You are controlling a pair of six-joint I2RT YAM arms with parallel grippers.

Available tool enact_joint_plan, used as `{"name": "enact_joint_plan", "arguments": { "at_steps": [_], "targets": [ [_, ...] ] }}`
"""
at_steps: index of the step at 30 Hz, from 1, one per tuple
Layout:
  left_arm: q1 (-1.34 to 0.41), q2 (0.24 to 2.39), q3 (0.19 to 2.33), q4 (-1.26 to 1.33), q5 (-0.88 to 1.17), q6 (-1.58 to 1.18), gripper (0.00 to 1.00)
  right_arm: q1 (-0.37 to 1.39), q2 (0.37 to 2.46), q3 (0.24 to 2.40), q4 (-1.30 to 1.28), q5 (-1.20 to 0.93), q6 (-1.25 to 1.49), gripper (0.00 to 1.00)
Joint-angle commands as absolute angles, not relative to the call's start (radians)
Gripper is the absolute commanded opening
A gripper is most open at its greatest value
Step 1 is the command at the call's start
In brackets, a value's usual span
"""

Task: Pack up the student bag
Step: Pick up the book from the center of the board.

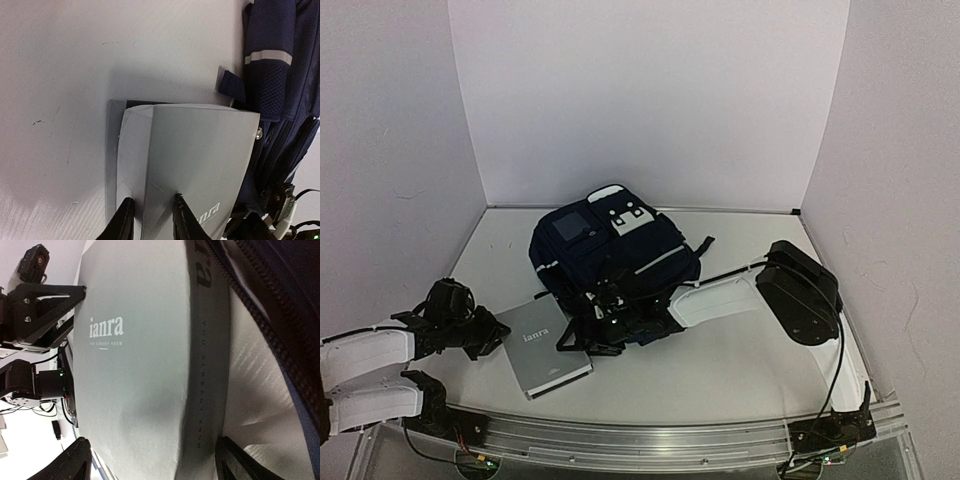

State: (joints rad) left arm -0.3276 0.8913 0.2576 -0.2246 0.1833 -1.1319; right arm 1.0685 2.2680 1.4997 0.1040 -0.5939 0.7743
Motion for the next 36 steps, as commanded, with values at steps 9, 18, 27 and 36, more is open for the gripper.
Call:
{"name": "enact_joint_plan", "arguments": {
  "at_steps": [9, 18, 27, 36],
  "targets": [
    [-0.327, 0.792, 0.195, -0.195, 0.219, -1.159, 0.0, 1.048, 2.244, 1.399, 0.583, -0.758, 1.129, 0.76],
    [-0.327, 0.527, 0.198, -0.161, 0.277, -1.071, 0.0, 1.018, 2.147, 1.313, 0.583, -0.672, 1.079, 0.76],
    [-0.327, 0.37, 0.206, -0.177, 0.301, -1.059, 0.0, 0.981, 2.076, 1.242, 0.583, -0.653, 1.03, 0.79],
    [-0.327, 0.376, 0.249, -0.118, 0.374, -1.023, 0.0, 0.981, 2.089, 1.207, 0.606, -0.648, 0.994, 0.87]
  ]
}}
